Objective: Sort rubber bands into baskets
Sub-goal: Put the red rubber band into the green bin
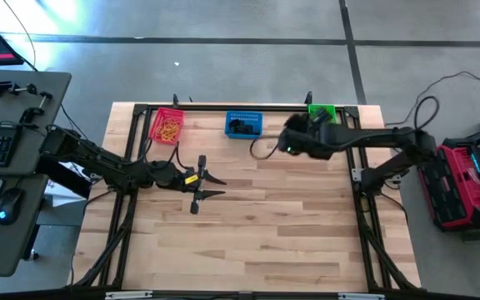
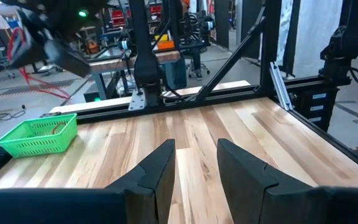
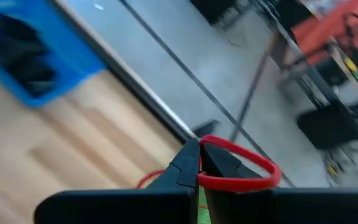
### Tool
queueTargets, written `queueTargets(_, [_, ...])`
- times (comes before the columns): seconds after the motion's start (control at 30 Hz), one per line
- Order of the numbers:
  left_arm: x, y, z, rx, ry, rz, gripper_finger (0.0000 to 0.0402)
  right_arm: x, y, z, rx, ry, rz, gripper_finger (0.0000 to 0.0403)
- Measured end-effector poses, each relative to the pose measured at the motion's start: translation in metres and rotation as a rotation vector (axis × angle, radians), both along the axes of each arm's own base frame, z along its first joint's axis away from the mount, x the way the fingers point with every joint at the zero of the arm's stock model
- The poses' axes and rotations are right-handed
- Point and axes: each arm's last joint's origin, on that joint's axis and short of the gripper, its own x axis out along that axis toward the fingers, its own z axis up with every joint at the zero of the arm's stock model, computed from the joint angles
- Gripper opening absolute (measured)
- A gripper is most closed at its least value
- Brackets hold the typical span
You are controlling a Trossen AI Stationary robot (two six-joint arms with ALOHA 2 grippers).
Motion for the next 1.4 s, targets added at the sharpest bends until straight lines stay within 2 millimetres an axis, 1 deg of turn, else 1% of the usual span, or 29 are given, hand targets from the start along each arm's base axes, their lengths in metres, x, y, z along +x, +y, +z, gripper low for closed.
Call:
queueTargets(0.13, [0.000, 0.000, 0.000, -0.005, 0.000, 0.000, 0.0113, -0.018, -0.021, 0.006, -0.015, 0.031, -0.110, 0.0000])
queueTargets(0.23, [0.000, 0.000, 0.000, -0.008, 0.001, 0.000, 0.0113, -0.033, -0.036, -0.001, -0.031, 0.063, -0.179, 0.0000])
queueTargets(0.37, [0.000, -0.001, 0.000, -0.016, 0.002, -0.007, 0.0113, -0.055, -0.054, -0.026, -0.014, 0.061, -0.220, 0.0000])
queueTargets(0.47, [0.000, -0.001, 0.000, -0.015, 0.001, -0.007, 0.0113, -0.068, -0.068, -0.046, -0.001, 0.015, -0.227, 0.0000])
queueTargets(0.6, [0.000, 0.000, 0.001, -0.017, -0.005, -0.005, 0.0113, -0.083, -0.088, -0.072, -0.013, -0.038, -0.248, 0.0000])
queueTargets(0.7, [0.000, -0.001, 0.001, -0.017, -0.005, -0.006, 0.0113, -0.092, -0.099, -0.088, -0.017, -0.060, -0.258, 0.0000])
queueTargets(0.9, [0.000, 0.002, 0.001, -0.009, -0.006, 0.001, 0.0113, -0.105, -0.111, -0.105, -0.012, -0.106, -0.280, 0.0000])
queueTargets(1.1, [0.001, 0.007, 0.001, -0.010, -0.006, 0.024, 0.0113, -0.116, -0.119, -0.114, 0.102, -0.174, -0.247, 0.0000])
queueTargets(1.2, [0.001, 0.008, 0.001, -0.017, -0.005, 0.025, 0.0113, -0.119, -0.122, -0.115, 0.124, -0.213, -0.268, 0.0000])
queueTargets(1.33, [0.001, 0.008, 0.001, -0.025, -0.005, 0.025, 0.0113, -0.120, -0.123, -0.115, 0.125, -0.217, -0.278, 0.0001])
queueTargets(1.4, [0.001, 0.008, 0.001, -0.032, -0.004, 0.025, 0.0113, -0.120, -0.123, -0.115, 0.125, -0.217, -0.280, 0.0011])
